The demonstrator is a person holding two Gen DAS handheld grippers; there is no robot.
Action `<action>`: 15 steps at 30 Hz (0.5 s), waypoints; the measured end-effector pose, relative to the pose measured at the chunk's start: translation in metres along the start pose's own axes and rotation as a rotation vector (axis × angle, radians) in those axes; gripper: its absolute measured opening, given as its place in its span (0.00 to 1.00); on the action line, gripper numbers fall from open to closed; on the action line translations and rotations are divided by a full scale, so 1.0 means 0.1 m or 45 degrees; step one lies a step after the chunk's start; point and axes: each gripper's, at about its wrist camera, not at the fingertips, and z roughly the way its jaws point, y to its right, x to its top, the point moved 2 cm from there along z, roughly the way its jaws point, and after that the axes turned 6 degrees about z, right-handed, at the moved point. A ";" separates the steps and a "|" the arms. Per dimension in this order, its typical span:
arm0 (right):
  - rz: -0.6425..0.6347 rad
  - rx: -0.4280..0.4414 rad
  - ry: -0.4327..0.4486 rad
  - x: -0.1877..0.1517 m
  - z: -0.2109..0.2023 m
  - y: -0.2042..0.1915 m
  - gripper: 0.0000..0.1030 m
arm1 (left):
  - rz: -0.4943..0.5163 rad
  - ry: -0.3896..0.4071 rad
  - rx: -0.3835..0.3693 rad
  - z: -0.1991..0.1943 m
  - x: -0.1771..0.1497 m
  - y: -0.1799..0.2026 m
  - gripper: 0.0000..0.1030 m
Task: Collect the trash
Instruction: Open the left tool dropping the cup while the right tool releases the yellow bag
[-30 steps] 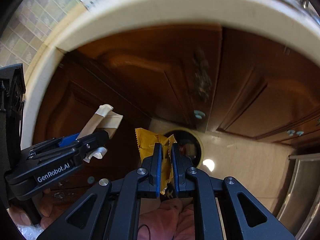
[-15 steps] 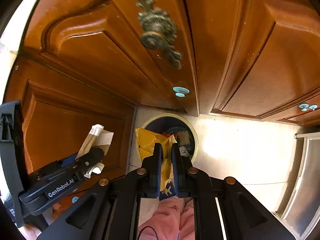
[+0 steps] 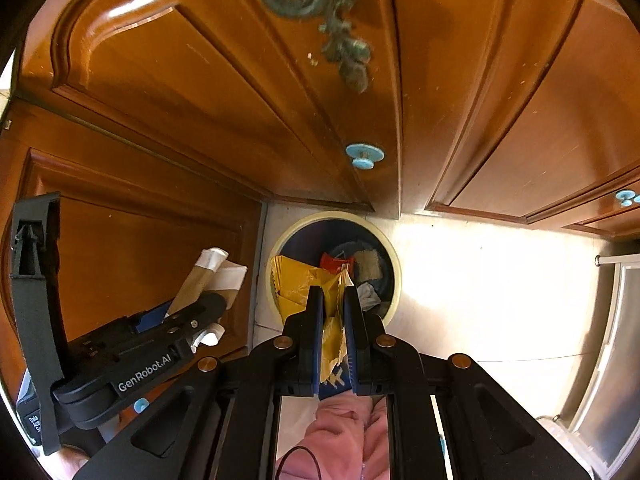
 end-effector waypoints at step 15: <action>-0.016 -0.019 -0.022 0.01 0.15 -0.18 0.10 | -0.010 0.056 0.049 -0.24 -0.18 -0.30 0.63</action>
